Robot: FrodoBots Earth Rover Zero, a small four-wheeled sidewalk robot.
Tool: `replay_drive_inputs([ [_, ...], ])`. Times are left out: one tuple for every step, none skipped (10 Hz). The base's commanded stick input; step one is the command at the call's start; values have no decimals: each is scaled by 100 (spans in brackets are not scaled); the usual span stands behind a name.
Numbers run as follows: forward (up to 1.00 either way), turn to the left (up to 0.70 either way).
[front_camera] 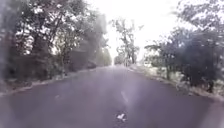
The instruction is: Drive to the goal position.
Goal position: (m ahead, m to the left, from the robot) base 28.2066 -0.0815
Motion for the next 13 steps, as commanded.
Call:
replay_drive_inputs([
  [100,2],
  [100,2],
  [100,2],
  [100,2],
  [100,2],
  [100,2],
  [100,2],
  [100,2],
  [100,2],
  [100,2],
  [100,2],
  [100,2],
  [100,2],
])
